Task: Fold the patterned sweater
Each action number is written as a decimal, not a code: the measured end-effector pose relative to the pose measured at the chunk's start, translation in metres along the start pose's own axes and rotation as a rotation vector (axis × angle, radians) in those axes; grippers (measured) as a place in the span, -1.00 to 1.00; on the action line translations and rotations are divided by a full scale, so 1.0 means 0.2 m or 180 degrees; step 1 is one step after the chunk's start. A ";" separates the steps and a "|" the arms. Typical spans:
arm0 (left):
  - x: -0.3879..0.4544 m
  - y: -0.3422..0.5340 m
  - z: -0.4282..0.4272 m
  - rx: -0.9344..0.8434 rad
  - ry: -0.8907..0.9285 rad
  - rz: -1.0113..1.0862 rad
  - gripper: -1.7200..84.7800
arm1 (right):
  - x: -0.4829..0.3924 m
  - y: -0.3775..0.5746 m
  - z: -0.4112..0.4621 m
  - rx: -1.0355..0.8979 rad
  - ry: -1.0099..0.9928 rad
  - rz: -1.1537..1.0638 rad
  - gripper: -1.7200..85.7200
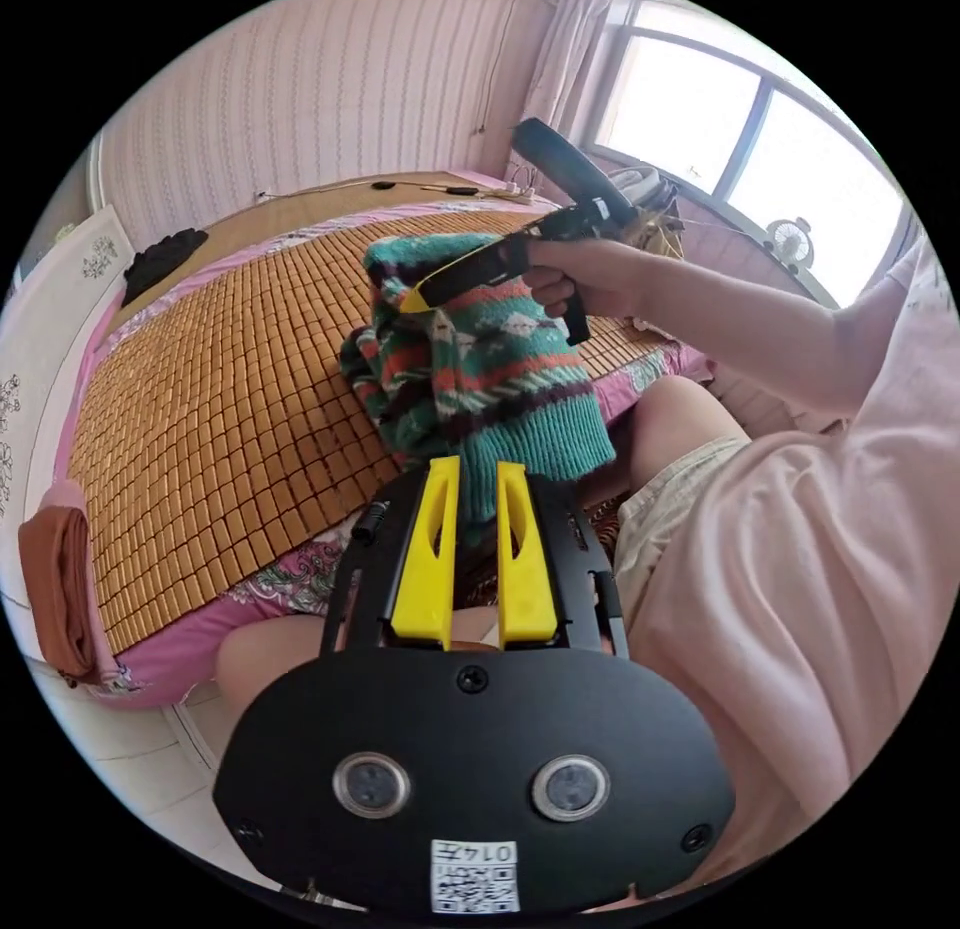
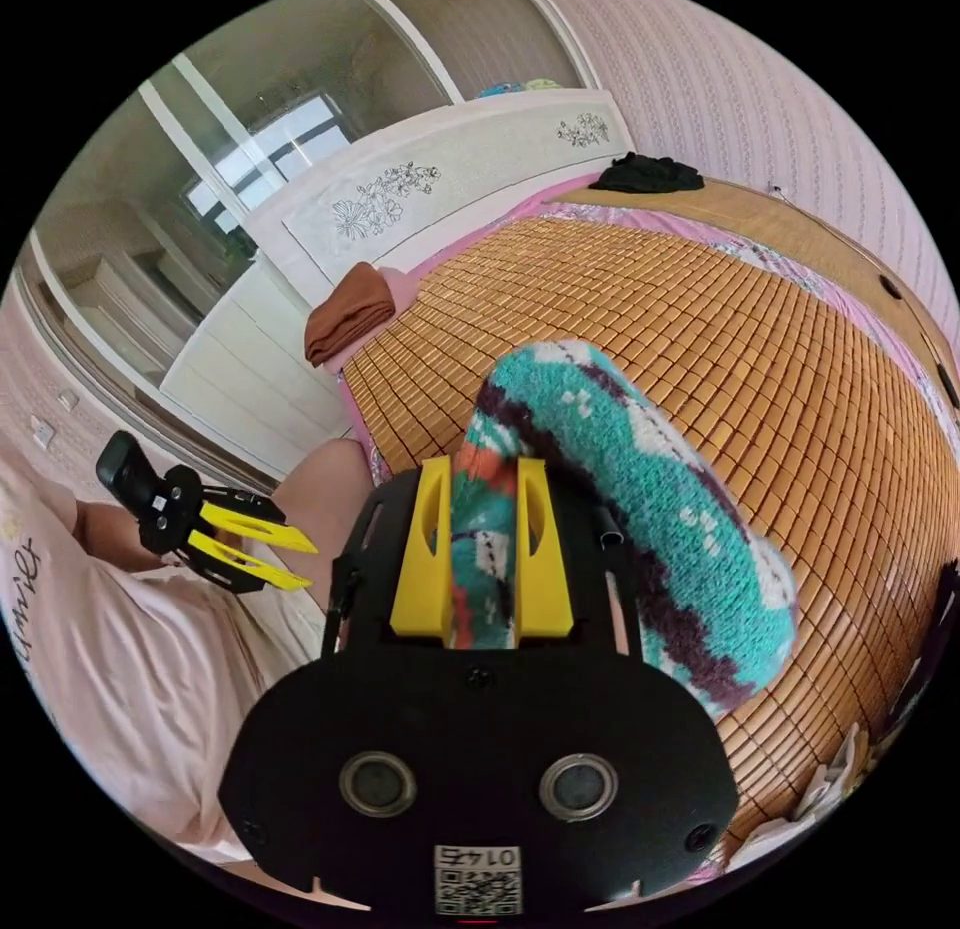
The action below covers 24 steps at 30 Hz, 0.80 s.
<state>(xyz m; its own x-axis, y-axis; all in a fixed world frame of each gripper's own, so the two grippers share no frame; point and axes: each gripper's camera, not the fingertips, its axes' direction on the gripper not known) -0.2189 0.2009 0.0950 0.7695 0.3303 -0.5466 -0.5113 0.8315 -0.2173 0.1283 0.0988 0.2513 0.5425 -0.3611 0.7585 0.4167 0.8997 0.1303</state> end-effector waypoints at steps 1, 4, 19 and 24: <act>0.00 -0.05 0.02 0.0069 0.0071 0.0026 -0.81 | -0.03 0.00 -0.06 0.0065 0.0018 -0.0059 -0.75; 0.00 -0.18 0.09 0.0207 0.0204 0.0160 -0.81 | -0.10 0.00 -0.22 0.0232 0.0147 -0.0205 -0.79; -0.30 -0.19 0.41 -0.0487 -0.0202 -0.0379 -0.98 | 0.21 -0.58 0.51 -0.0757 0.0393 -0.0027 -0.97; -0.39 -0.16 0.48 -0.0505 -0.0268 -0.0428 -0.98 | 0.27 -0.71 0.73 -0.1084 0.0532 -0.0033 -0.97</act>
<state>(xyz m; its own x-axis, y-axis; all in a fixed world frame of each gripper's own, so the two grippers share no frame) -0.2270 0.1910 0.2219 0.8607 0.2628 -0.4362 -0.4505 0.7921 -0.4118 -0.0083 -0.0135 0.3672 0.6367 -0.4301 0.6400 0.6262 0.7728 -0.1037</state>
